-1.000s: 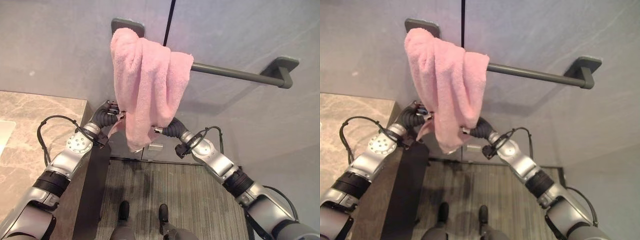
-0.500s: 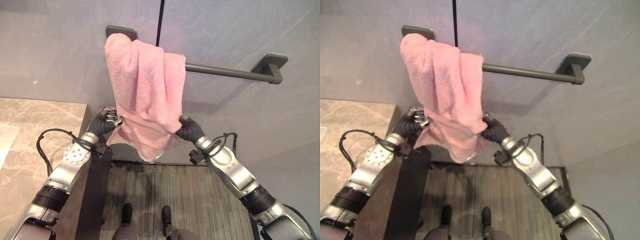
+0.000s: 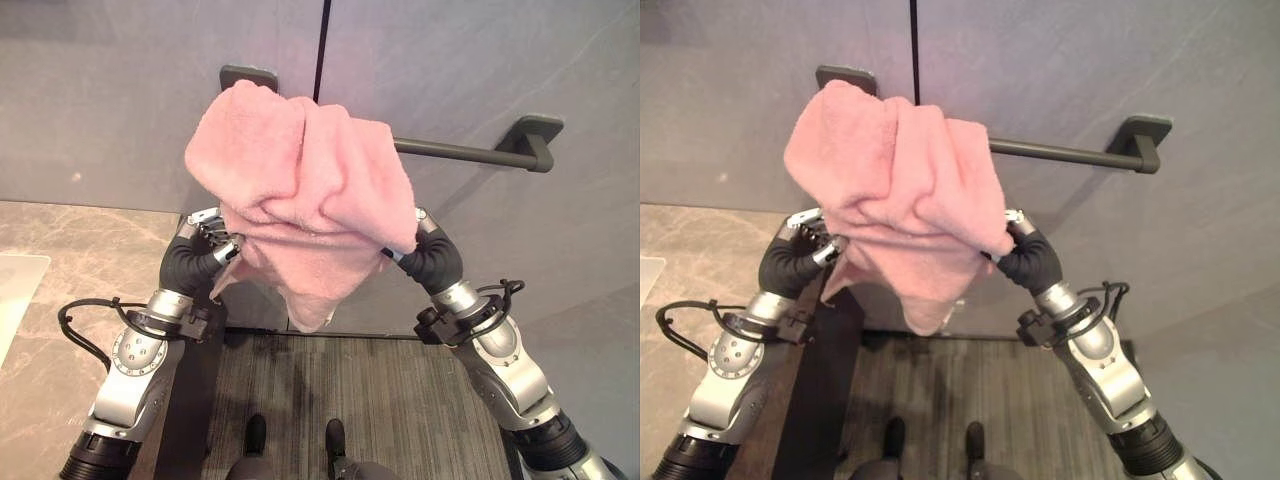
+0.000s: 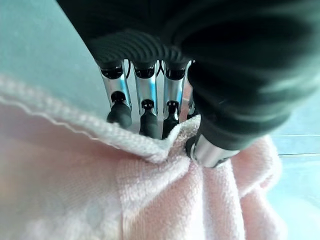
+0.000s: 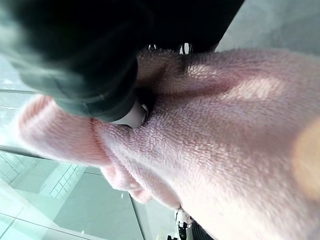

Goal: Put brush and paste in cup on sink, flatten towel.

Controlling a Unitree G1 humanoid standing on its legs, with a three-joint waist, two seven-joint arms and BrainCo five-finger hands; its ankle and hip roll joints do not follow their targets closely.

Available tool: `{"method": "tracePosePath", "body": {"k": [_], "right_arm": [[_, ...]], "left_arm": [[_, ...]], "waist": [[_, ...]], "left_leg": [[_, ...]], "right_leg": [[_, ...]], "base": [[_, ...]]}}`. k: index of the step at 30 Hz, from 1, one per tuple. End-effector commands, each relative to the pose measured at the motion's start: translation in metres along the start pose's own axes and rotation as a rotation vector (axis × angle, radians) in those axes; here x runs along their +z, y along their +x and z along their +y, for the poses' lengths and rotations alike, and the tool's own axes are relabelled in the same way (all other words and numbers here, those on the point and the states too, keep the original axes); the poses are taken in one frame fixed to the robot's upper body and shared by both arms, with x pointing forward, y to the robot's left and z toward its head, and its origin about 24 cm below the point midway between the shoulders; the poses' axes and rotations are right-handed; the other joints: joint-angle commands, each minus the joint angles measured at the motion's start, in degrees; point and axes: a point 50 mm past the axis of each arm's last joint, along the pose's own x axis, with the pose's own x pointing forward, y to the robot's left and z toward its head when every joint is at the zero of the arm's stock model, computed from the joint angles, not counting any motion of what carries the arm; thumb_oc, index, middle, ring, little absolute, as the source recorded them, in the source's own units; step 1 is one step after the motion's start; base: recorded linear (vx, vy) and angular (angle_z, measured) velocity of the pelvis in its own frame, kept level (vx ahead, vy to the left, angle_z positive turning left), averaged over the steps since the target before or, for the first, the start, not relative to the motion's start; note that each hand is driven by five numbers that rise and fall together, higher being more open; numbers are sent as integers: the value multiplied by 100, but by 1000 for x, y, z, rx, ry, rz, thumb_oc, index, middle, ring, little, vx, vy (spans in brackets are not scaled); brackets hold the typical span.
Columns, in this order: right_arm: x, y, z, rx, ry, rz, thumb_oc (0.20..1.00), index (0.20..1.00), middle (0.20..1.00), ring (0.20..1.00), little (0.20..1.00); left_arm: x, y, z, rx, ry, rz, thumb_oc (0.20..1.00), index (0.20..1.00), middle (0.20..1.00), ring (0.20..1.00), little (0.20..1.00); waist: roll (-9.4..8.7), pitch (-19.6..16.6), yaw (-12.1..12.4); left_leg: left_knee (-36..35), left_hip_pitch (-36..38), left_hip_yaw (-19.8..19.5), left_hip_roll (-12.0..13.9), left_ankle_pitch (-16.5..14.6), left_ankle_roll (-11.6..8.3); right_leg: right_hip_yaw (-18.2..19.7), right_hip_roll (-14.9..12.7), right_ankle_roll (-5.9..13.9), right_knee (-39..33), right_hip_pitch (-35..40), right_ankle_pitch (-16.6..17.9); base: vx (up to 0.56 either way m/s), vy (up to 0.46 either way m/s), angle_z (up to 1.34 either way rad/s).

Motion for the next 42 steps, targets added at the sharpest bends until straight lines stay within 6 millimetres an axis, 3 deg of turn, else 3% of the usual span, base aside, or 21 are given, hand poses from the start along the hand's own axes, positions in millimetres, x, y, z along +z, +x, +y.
{"method": "tracePosePath", "body": {"k": [1, 6, 8, 11, 15, 18, 19, 24, 27, 31, 32, 33, 36, 38, 42], "right_arm": [[24, 1, -1, -2, 19, -163, 200, 200, 200, 200, 200], [6, -1, 2, -10, 20, -78, 200, 200, 200, 200, 200], [-19, -2, 4, -50, -1, 22, 200, 200, 200, 200, 200], [-21, -2, 5, -64, 17, 20, 200, 200, 200, 200, 200], [-10, 4, 8, -70, 41, -55, 200, 200, 200, 200, 200], [15, 10, 13, -57, 65, -194, 200, 200, 200, 200, 200], [34, 17, 19, -27, 94, -300, 200, 200, 200, 200, 200], [57, 25, 31, 48, 187, -431, 200, 200, 200, 200, 200], [62, 26, 35, 68, 216, -456, 200, 200, 200, 200, 200], [58, 20, 30, 23, 220, -444, 200, 200, 200, 200, 200], [49, 9, 22, -42, 231, -396, 200, 200, 200, 200, 200], [49, 8, 21, -43, 231, -395, 200, 200, 200, 200, 200], [24, -2, 15, -112, 222, -262, 200, 200, 200, 200, 200], [10, -7, 10, -158, 219, -197, 200, 200, 200, 200, 200], [1, -14, 6, -199, 212, -151, 200, 200, 200, 200, 200]], "left_arm": [[5, 2, 1, -8, -28, -69, 200, 200, 200, 200, 200], [-24, -6, -12, -52, -35, 73, 200, 200, 200, 200, 200], [-62, -12, -28, -88, -40, 234, 200, 200, 200, 200, 200], [-67, -12, -31, -78, -47, 249, 200, 200, 200, 200, 200], [-59, -8, -34, -43, -87, 191, 200, 200, 200, 200, 200], [-23, -4, -29, -4, -133, 22, 200, 200, 200, 200, 200], [-1, -4, -27, 26, -176, -88, 200, 200, 200, 200, 200], [32, -6, -23, 55, -181, -243, 200, 200, 200, 200, 200], [39, -8, -23, 69, -216, -277, 200, 200, 200, 200, 200], [43, -3, -36, -12, -194, -289, 200, 200, 200, 200, 200], [35, -1, -46, -65, -266, -241, 200, 200, 200, 200, 200], [34, -1, -46, -68, -269, -240, 200, 200, 200, 200, 200], [16, 2, -59, -137, -240, -146, 200, 200, 200, 200, 200], [16, 6, -65, -183, -191, -150, 200, 200, 200, 200, 200], [12, 5, -71, -237, -158, -123, 200, 200, 200, 200, 200]], "waist": [[-25, -337, 12], [-7, -323, 4], [20, -348, -13], [36, -358, -18], [53, -379, 4], [76, -397, 47], [88, -416, 92], [121, -442, 184], [140, -459, 214], [188, -513, 152], [226, -544, 55], [228, -545, 65], [275, -592, -64], [314, -607, -122], [382, -662, -206]], "left_leg": [[18, 11, 65, -182, -171, 78], [18, 5, 67, -174, -158, 84], [18, 38, 54, -166, -159, 100], [18, 53, 48, -163, -156, 102], [18, 63, 35, -165, -157, 98], [18, 93, 37, -172, -172, 93], [18, 126, 36, -183, -182, 83], [18, 185, 31, -193, -206, 63], [18, 223, 38, -185, -221, 60], [18, 364, 45, -181, -266, 75], [18, 456, 61, -177, -295, 83], [18, 464, 59, -177, -299, 83], [18, 606, 95, -168, -340, 98], [18, 710, 121, -162, -363, 104], [18, 867, 193, -170, -407, 115]], "right_leg": [[-162, -240, 389, -14, -256, 431], [-184, -244, 382, -12, -260, 437], [-179, -245, 366, -7, -226, 418], [-181, -244, 361, -6, -215, 412], [-186, -250, 369, -11, -197, 398], [-194, -251, 375, -11, -170, 383], [-197, -253, 376, -12, -134, 373], [-222, -254, 367, -11, -67, 342], [-245, -256, 363, -9, -23, 320], [-281, -260, 351, 31, 96, 264], [-283, -263, 346, 60, 169, 222], [-285, -263, 346, 59, 178, 219], [-282, -261, 324, 99, 297, 168], [-270, -256, 316, 118, 377, 131], [-223, -245, 316, 106, 506, 90]], "base": [[0, 0, 0], [0, 0, 0], [0, 0, 0], [0, 0, 0], [0, 0, 0], [8, -3, 1], [0, 0, 0], [1, -2, 1], [0, 0, 0], [21, -2, 1], [36, 5, 2], [45, 6, 1], [44, 1, 8], [52, 3, 0], [34, 4, -11]]}}
